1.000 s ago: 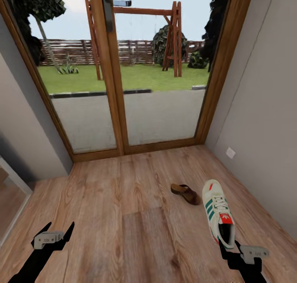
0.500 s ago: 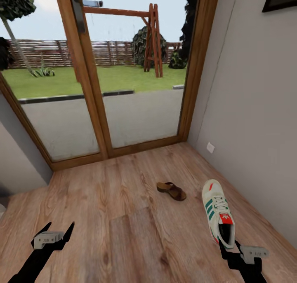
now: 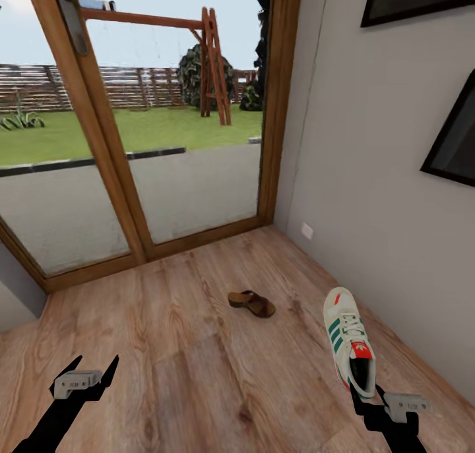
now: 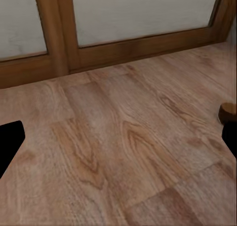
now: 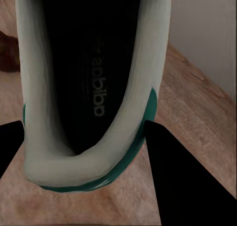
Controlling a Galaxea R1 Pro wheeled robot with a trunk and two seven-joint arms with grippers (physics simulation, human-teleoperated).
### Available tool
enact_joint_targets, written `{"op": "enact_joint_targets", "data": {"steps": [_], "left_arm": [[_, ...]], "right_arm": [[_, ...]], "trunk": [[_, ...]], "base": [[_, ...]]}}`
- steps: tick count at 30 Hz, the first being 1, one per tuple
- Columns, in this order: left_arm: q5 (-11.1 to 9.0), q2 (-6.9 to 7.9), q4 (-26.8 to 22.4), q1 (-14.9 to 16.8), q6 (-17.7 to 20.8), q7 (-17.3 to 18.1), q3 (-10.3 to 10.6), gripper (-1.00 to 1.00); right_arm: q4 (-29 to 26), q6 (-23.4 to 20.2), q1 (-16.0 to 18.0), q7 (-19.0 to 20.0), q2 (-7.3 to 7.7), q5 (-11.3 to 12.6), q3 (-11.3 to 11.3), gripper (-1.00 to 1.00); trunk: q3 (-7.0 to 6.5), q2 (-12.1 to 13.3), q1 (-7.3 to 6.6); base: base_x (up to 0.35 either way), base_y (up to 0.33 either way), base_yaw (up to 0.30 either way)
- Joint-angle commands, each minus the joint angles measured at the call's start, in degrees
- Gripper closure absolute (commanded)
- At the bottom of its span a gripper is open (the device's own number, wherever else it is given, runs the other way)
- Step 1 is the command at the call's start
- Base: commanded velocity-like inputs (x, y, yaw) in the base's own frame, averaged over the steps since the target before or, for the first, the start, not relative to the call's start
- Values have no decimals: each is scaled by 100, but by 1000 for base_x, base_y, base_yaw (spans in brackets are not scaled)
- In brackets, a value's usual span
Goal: Pick up the two gym shoes and the two sandals from the corridor floor and place them onto the hallstand (shoe rack) in the corridor, making sure they are on the rack and not on the floor. Arrange them so the two gym shoes are next to each other and the two sandals are next to each other.
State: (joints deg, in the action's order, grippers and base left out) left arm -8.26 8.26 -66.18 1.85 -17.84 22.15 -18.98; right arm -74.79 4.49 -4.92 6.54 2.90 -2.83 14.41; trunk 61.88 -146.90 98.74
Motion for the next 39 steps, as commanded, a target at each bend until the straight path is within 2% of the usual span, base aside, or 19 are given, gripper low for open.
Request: {"op": "enact_joint_targets", "data": {"steps": [1, 14, 39], "left_arm": [[0, 0, 0, 0, 0, 0, 0, -100], [0, 1, 0, 0, 0, 0, -5, -100], [0, 0, 0, 0, 0, 0, -9, -100]], "right_arm": [[-1, -1, 0, -4, 0, 10, 0, 100], [-1, -1, -4, -2, 0, 10, 0, 100], [-9, -1, -17, -3, 0, 15, 0, 100]], "trunk": [[-3, 0, 0], [-26, 0, 0], [-30, 0, 0]], "base": [[0, 0, -276], [0, 0, -201], [0, 0, -26]]}}
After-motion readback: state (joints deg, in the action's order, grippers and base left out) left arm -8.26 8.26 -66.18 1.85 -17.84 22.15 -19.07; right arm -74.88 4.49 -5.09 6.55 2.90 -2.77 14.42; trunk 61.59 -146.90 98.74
